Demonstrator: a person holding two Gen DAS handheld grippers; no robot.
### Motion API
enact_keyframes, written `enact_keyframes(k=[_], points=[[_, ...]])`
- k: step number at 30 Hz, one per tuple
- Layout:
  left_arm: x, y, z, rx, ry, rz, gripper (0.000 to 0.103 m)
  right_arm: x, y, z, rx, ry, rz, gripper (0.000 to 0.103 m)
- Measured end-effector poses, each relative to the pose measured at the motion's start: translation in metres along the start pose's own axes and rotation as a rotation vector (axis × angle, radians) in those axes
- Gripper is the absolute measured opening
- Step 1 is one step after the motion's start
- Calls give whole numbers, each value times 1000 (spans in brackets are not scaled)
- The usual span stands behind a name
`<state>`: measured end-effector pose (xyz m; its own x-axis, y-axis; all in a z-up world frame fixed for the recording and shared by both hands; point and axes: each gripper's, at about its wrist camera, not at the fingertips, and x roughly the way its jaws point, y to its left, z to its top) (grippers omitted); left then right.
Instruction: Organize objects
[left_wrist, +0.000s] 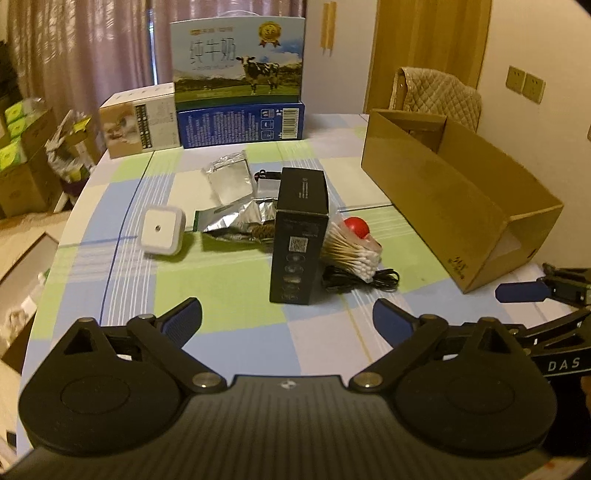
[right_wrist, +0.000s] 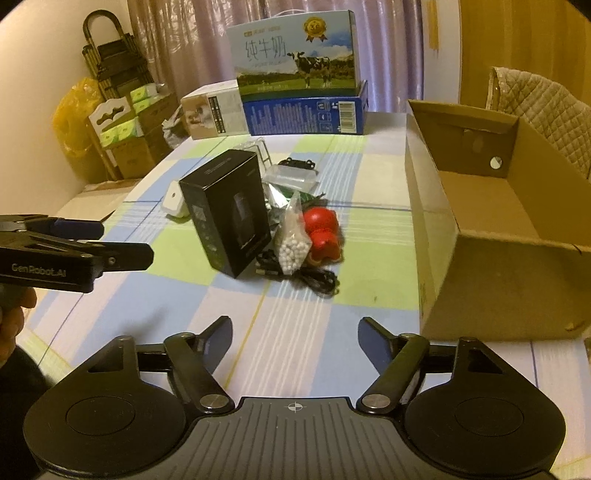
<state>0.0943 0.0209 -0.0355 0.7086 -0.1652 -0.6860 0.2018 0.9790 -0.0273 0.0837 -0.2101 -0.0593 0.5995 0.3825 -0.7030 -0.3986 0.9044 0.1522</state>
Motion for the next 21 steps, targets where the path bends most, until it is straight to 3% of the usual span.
enact_keyframes(k=[13, 15, 19, 21], points=[[68, 0, 28, 75, -6, -48, 85, 46, -5, 15, -44, -9, -3, 62], [77, -1, 31, 90, -6, -52, 71, 50, -4, 17, -48, -20, -3, 62], [90, -2, 34, 88, -17, -51, 59, 61, -2, 21, -67, -27, 3, 62], [92, -1, 34, 95, -17, -39, 43, 66, 0, 24, -82, -28, 2, 62]])
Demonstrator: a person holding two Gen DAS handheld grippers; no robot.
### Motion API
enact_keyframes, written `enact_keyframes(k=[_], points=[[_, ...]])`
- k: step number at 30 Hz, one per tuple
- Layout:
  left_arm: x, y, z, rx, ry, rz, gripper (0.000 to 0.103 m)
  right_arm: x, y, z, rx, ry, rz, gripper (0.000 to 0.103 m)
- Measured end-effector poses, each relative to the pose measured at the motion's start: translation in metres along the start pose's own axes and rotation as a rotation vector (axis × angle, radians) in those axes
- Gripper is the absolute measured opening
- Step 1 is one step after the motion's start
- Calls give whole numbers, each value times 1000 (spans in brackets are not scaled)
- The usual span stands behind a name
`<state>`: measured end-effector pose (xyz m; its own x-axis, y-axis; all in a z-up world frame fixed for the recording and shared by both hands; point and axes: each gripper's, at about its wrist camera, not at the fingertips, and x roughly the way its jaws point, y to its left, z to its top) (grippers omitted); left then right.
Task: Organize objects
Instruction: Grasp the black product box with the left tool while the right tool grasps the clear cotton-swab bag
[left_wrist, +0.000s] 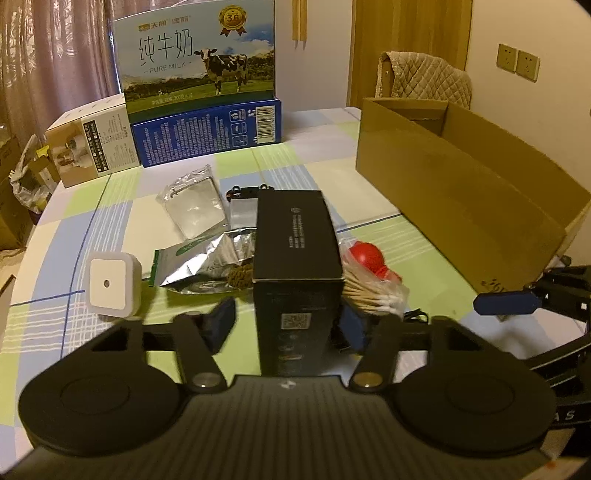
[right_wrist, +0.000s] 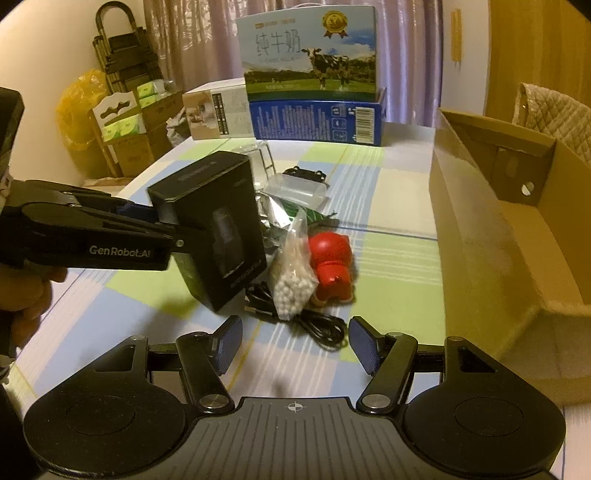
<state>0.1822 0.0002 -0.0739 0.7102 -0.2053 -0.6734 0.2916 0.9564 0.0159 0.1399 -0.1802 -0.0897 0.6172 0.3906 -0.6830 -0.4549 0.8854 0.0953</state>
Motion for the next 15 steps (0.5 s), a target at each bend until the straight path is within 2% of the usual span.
enact_keyframes(k=[1, 10, 15], points=[[0, 1, -1, 0, -2, 6, 38, 3, 1, 2, -8, -4, -1, 62], [-30, 20, -14, -23, -15, 92, 38, 36, 8, 19, -75, -26, -25, 62], [-31, 24, -23, -44, -6, 103, 38, 56, 9, 28, -103, -6, -24, 45]])
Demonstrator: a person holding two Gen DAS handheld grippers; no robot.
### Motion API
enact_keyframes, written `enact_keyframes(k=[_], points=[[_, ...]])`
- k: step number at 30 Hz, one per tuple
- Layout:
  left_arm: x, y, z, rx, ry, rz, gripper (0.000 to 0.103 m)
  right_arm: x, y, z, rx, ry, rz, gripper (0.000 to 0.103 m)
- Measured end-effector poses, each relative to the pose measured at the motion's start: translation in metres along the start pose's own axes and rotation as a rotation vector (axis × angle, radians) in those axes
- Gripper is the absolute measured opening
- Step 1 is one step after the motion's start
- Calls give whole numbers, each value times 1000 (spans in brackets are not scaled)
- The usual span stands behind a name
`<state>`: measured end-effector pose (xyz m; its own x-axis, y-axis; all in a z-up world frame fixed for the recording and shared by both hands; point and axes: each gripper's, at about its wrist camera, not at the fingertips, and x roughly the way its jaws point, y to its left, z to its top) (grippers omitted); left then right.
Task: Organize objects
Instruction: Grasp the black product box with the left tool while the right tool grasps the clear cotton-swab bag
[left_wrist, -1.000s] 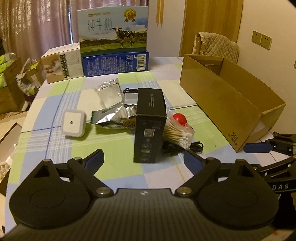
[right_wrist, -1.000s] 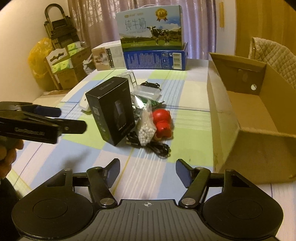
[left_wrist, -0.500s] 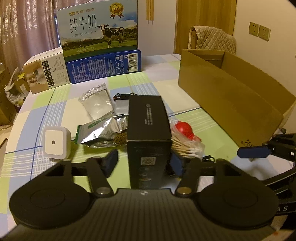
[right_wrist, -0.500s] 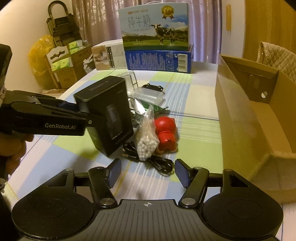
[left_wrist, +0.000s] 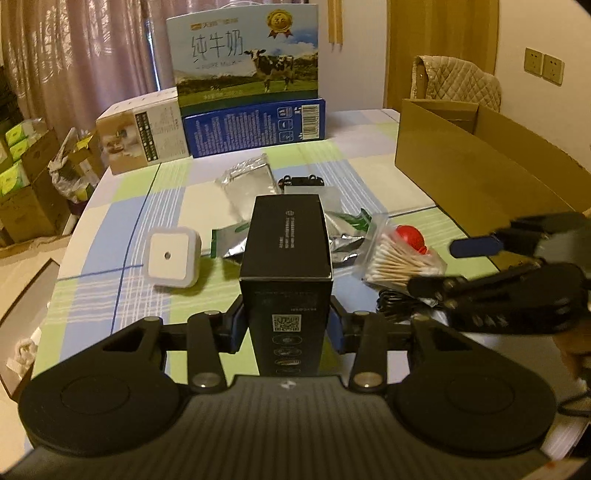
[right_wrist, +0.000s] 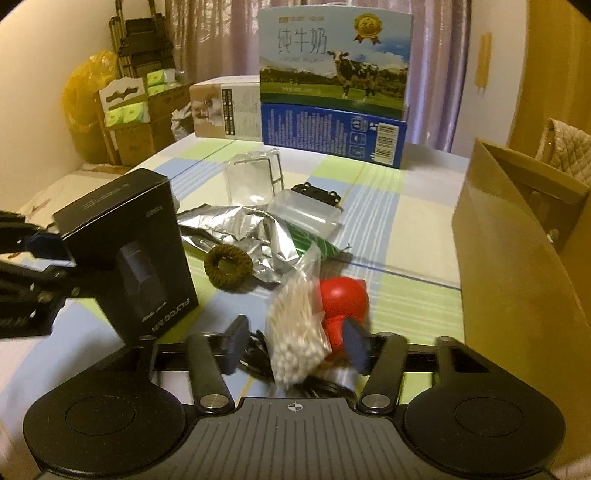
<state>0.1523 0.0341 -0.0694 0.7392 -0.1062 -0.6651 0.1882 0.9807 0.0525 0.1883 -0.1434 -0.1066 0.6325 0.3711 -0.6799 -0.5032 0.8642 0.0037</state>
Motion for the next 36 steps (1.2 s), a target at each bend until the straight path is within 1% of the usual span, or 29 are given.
enact_keyframes(k=[4, 7, 8, 9, 12, 16, 20, 22, 24, 28, 36], points=[[1, 0, -2, -11, 0, 0, 39, 16, -2, 4, 8, 43, -1, 40], [3, -1, -4, -5, -3, -6, 40, 22, 2, 4, -16, 55, -1, 35], [3, -1, -4, -7, -2, -7, 42, 23, 3, 3, -20, 55, -4, 33], [3, 0, -4, -9, -3, -7, 46, 24, 4, 3, -20, 57, -6, 28], [5, -1, -5, -6, -5, -6, 55, 22, 4, 3, -7, 57, 4, 20], [9, -2, -7, -4, -3, -8, 56, 12, 6, 1, 2, 42, 2, 17], [14, -3, -8, -2, 1, -5, 55, 1, 6, -2, 14, 34, 2, 17], [15, -5, -8, 7, 4, -4, 52, -5, 7, -5, 13, 32, 13, 17], [17, -6, -7, 15, 10, 4, 39, -11, 10, -8, 5, 32, 16, 16], [17, -6, -7, 9, 15, 14, 38, -25, 12, -12, 13, 24, 10, 16], [-3, -11, -4, 14, 13, 19, 38, -56, 14, -15, 30, 0, -11, 16]])
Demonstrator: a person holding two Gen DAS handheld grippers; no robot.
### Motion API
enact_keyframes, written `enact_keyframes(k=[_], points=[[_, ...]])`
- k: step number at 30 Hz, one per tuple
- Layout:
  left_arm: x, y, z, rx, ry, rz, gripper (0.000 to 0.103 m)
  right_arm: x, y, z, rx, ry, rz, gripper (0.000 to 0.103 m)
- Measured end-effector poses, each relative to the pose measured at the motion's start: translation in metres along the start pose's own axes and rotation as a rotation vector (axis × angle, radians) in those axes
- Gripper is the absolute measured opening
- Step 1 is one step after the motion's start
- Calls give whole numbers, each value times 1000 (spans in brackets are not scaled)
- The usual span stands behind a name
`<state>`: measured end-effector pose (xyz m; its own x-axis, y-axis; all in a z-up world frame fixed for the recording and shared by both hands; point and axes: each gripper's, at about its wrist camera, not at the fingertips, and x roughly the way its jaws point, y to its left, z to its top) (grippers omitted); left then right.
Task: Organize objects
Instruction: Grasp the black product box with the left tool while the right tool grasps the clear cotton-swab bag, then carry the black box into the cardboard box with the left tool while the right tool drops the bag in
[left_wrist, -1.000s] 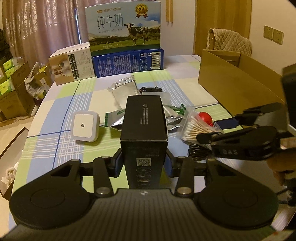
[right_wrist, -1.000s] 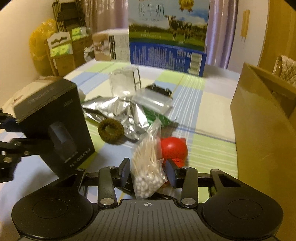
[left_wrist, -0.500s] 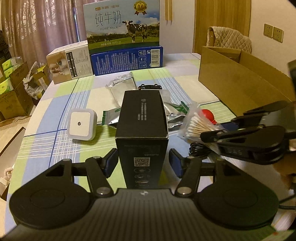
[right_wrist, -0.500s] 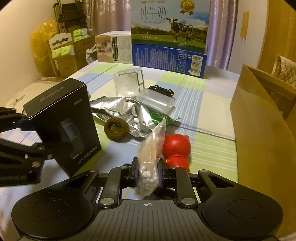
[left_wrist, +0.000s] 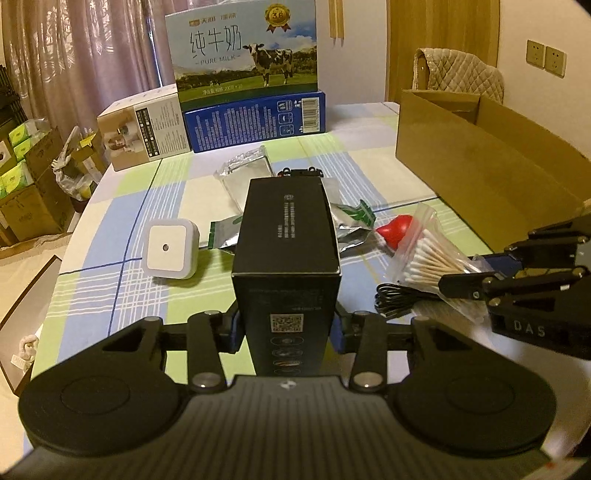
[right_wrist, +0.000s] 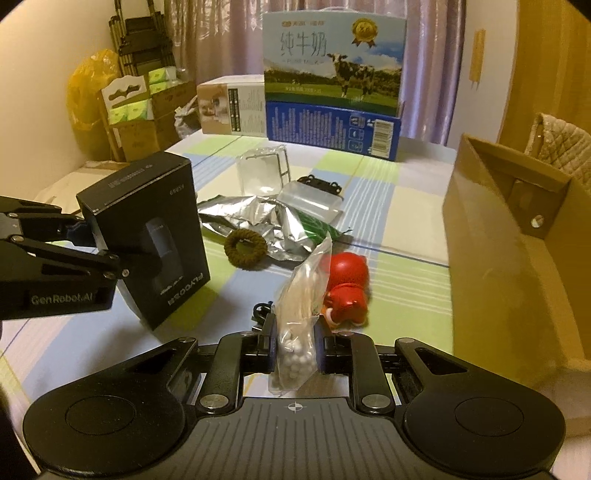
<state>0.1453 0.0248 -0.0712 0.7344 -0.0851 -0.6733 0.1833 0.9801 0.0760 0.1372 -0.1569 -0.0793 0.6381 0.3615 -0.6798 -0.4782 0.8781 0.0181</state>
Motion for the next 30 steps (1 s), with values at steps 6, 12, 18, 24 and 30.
enact_keyframes(k=[6, 12, 18, 24, 30], points=[[-27, -9, 12, -2, -25, -10, 38, -37, -6, 6, 19, -58, -30, 16], [-54, -34, 35, 19, -60, -42, 38, -80, -35, 19, 60, -134, -105, 16], [-72, -80, 70, 56, -114, -113, 38, -120, -91, 28, 119, -198, -219, 16], [-72, -136, 108, 87, -155, -195, 38, -141, -144, 28, 163, -217, -287, 16], [-63, -190, 135, 115, -173, -264, 38, -154, -184, 18, 212, -222, -326, 16]])
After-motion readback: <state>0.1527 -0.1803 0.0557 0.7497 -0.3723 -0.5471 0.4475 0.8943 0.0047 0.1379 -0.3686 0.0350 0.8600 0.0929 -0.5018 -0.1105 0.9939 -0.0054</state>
